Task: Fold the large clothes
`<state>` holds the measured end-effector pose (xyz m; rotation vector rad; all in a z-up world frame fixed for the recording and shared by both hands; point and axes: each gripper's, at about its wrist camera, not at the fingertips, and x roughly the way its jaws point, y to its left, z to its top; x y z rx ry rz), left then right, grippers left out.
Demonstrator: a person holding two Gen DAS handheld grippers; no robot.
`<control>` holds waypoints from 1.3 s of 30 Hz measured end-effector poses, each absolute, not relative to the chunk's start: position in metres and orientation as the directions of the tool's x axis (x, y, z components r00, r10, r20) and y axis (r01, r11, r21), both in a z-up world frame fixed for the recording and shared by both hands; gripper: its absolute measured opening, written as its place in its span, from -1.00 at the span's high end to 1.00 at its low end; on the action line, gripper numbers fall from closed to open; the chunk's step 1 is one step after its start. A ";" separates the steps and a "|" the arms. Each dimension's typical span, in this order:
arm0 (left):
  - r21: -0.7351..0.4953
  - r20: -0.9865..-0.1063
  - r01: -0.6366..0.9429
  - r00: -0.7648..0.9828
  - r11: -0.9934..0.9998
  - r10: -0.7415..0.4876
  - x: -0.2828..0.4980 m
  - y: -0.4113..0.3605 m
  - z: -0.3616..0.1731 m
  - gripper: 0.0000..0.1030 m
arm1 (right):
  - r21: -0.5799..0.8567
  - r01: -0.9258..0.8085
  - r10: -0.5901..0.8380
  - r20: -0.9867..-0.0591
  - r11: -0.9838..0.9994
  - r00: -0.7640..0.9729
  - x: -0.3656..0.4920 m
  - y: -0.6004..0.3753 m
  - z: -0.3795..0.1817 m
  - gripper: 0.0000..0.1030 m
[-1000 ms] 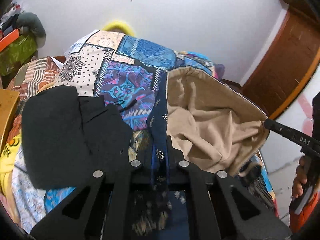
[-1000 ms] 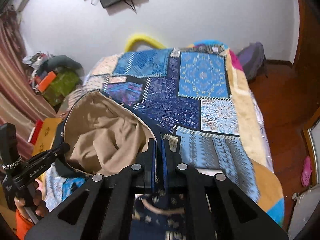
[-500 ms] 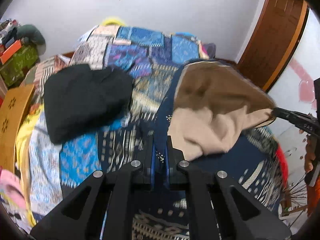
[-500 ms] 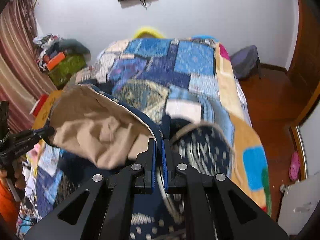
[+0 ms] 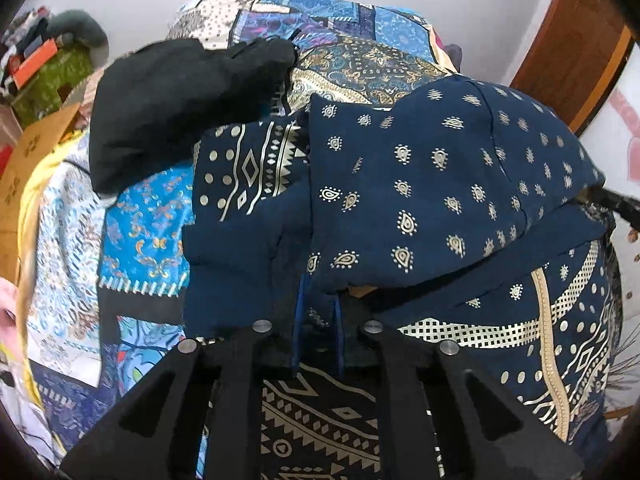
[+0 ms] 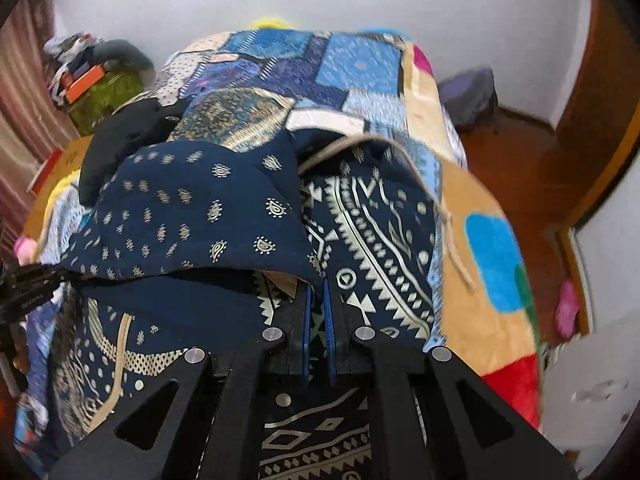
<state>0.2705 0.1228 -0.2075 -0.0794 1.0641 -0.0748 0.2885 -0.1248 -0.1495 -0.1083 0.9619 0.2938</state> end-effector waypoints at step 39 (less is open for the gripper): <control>-0.233 -0.758 0.196 0.577 0.953 -0.304 0.306 0.069 -0.133 0.83 | 0.155 -0.399 0.374 -0.738 0.904 0.562 0.302 -0.098 -0.110 0.85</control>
